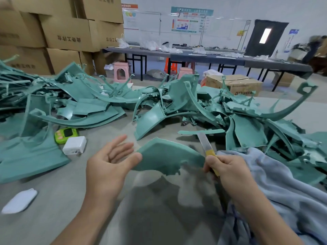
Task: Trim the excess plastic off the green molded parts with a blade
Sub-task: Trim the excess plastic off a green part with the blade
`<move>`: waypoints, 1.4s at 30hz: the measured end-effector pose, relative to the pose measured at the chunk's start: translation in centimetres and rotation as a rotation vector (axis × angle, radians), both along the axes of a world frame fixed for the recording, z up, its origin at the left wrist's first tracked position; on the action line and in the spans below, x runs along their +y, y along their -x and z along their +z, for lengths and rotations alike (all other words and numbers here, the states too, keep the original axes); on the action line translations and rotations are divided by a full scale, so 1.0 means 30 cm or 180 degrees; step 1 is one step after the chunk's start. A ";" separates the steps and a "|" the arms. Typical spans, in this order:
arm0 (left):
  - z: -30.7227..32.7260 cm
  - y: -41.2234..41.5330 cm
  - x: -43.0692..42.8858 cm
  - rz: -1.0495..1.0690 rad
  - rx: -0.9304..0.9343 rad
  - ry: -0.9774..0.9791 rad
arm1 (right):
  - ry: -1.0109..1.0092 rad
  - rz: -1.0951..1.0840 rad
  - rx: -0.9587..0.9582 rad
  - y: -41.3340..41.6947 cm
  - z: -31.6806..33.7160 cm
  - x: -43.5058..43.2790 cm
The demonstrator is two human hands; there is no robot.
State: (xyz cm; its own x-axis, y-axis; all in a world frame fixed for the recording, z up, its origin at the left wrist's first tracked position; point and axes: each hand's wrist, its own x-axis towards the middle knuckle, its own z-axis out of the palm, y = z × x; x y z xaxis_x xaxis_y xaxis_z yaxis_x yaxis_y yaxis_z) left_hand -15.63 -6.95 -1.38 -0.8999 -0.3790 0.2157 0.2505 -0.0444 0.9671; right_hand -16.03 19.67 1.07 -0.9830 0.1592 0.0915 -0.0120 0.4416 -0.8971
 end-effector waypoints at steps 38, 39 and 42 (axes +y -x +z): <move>0.128 0.088 -0.045 0.1230 0.0913 0.3163 | 0.1099 -0.0071 0.0336 -0.008 -0.051 -0.070; 0.093 0.082 -0.015 0.0921 0.1047 0.3504 | 0.1083 -0.0118 0.0392 -0.006 -0.055 -0.068; 0.006 0.069 0.057 0.0357 0.0754 0.4089 | 0.0817 -0.0101 0.0409 -0.001 -0.068 -0.059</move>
